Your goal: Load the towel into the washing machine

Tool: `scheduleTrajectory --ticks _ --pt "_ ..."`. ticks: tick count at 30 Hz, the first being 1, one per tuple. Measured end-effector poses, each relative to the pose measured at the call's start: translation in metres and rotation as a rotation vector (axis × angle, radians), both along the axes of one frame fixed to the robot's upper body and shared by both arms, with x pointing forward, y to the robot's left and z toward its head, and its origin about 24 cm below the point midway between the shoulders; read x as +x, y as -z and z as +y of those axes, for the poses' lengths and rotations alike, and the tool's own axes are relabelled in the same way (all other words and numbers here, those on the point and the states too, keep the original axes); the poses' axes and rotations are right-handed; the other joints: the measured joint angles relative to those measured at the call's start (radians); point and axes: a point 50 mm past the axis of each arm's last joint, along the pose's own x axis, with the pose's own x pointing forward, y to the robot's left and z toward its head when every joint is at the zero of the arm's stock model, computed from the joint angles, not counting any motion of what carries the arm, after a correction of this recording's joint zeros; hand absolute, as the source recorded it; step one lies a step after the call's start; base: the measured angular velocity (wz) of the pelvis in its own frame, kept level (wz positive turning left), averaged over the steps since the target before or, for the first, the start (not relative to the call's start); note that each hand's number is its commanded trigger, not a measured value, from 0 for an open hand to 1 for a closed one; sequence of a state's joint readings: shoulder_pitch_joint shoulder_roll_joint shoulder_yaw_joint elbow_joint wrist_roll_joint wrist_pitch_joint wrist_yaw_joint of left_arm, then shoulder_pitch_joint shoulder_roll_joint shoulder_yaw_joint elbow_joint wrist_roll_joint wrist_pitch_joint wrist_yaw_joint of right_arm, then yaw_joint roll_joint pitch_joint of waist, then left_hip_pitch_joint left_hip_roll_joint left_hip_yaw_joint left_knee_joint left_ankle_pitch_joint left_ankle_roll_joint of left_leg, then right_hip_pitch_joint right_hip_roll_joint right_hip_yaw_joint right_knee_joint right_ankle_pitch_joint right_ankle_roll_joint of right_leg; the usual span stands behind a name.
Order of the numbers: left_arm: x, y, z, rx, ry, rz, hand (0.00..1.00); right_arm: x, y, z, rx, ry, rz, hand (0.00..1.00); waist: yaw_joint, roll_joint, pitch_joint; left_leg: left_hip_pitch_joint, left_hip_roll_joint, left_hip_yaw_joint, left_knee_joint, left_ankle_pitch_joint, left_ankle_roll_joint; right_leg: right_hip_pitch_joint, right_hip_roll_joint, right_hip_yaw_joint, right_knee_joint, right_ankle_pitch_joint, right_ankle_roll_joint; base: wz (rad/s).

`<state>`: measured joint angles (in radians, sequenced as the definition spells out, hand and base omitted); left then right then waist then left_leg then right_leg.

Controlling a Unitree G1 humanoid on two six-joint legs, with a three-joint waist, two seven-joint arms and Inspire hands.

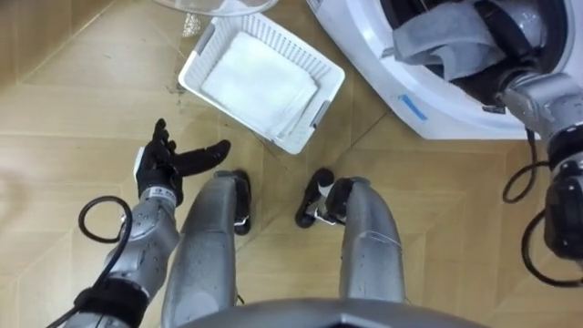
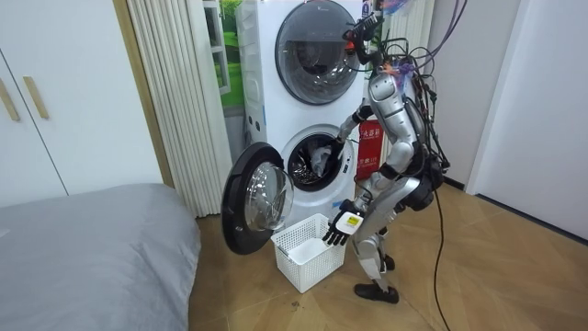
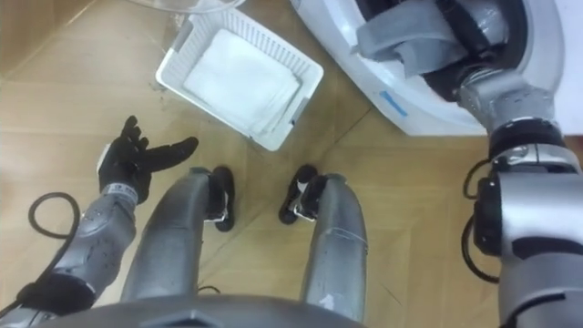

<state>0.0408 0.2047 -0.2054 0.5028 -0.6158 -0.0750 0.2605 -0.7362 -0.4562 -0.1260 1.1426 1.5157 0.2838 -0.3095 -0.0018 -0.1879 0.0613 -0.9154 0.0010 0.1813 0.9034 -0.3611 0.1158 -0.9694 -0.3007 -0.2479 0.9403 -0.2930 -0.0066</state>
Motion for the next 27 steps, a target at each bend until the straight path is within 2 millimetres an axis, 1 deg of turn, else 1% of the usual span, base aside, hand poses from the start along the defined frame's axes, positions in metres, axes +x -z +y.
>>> scheduleTrajectory --ticks 2,3,4,6,9,11,16,18,22,24,27 --pt "0.001 -0.002 -0.002 0.001 -0.009 -0.005 0.00 0.003 -0.008 -0.004 0.044 0.049 -0.018 0.00 -0.004 0.005 -0.0001 0.000 0.000 0.004 0.001 -0.001 0.001 0.001 -0.003 -0.001 0.003 -0.002 0.001 0.08" --pt "0.002 -0.002 -0.004 -0.001 -0.012 -0.009 0.00 0.004 -0.012 -0.006 0.061 0.074 -0.018 0.00 -0.005 0.012 -0.0001 0.000 0.000 0.005 0.000 0.000 0.002 0.003 -0.004 -0.003 0.003 -0.004 0.003 0.10" --pt "0.002 -0.003 -0.005 -0.004 -0.015 -0.011 0.00 0.005 -0.014 -0.006 0.068 0.086 -0.018 0.00 -0.006 0.016 -0.0002 0.000 0.001 0.007 0.000 0.000 0.002 0.003 -0.004 -0.002 0.003 -0.004 0.004 0.07" --pt "0.005 -0.004 -0.009 -0.012 -0.025 -0.016 0.00 0.006 -0.018 -0.008 0.082 0.123 -0.007 0.00 -0.006 0.033 -0.0012 0.001 0.002 0.009 0.000 0.000 0.002 0.004 -0.004 -0.002 0.004 -0.005 0.004 0.00" --pt "0.008 -0.006 -0.012 -0.016 -0.032 -0.025 0.00 0.004 -0.018 -0.014 0.082 0.189 0.029 0.00 -0.008 0.043 -0.0014 0.007 0.003 0.011 -0.004 0.000 0.002 0.006 -0.004 -0.001 0.006 -0.005 0.003 0.00" --pt "0.010 -0.007 -0.013 -0.017 -0.032 -0.035 0.00 0.003 -0.017 -0.015 0.081 0.205 0.050 0.00 -0.013 0.046 -0.0007 0.010 0.004 0.016 -0.005 0.000 0.002 0.006 -0.005 0.001 0.008 -0.005 0.002 -0.02" --pt "0.013 -0.009 -0.016 -0.033 -0.001 -0.061 0.00 0.001 -0.013 -0.016 0.089 0.229 0.068 0.00 0.000 0.050 -0.0013 0.029 0.014 0.035 -0.017 0.000 0.002 0.017 -0.005 0.002 0.000 -0.001 -0.003 -0.04" --pt "0.013 -0.008 -0.019 -0.043 0.026 -0.063 0.00 -0.001 -0.012 -0.017 0.093 0.248 0.081 0.00 0.008 0.052 -0.0010 0.036 0.017 0.037 -0.020 0.000 0.002 0.027 -0.003 -0.003 -0.006 -0.001 -0.003 0.00" --pt "0.012 -0.008 -0.021 -0.039 0.067 -0.070 0.00 -0.002 -0.011 -0.019 0.095 0.267 0.086 0.00 0.011 0.057 -0.0003 0.039 0.019 0.041 -0.024 0.000 0.002 0.029 -0.002 -0.003 -0.010 -0.001 -0.003 0.00" --pt "0.012 -0.008 -0.023 -0.043 0.080 -0.071 0.00 -0.002 -0.011 -0.020 0.092 0.275 0.084 0.00 0.014 0.063 -0.0009 0.039 0.023 0.041 -0.029 0.000 0.002 0.032 0.005 -0.003 -0.022 0.003 0.000 -0.03" --pt "0.014 -0.009 -0.025 -0.049 0.096 -0.079 0.00 -0.003 -0.010 -0.020 0.095 0.285 0.084 0.00 0.014 0.064 -0.0011 0.039 0.023 0.045 -0.033 0.000 0.003 0.031 0.005 -0.002 -0.023 0.004 0.001 0.00"
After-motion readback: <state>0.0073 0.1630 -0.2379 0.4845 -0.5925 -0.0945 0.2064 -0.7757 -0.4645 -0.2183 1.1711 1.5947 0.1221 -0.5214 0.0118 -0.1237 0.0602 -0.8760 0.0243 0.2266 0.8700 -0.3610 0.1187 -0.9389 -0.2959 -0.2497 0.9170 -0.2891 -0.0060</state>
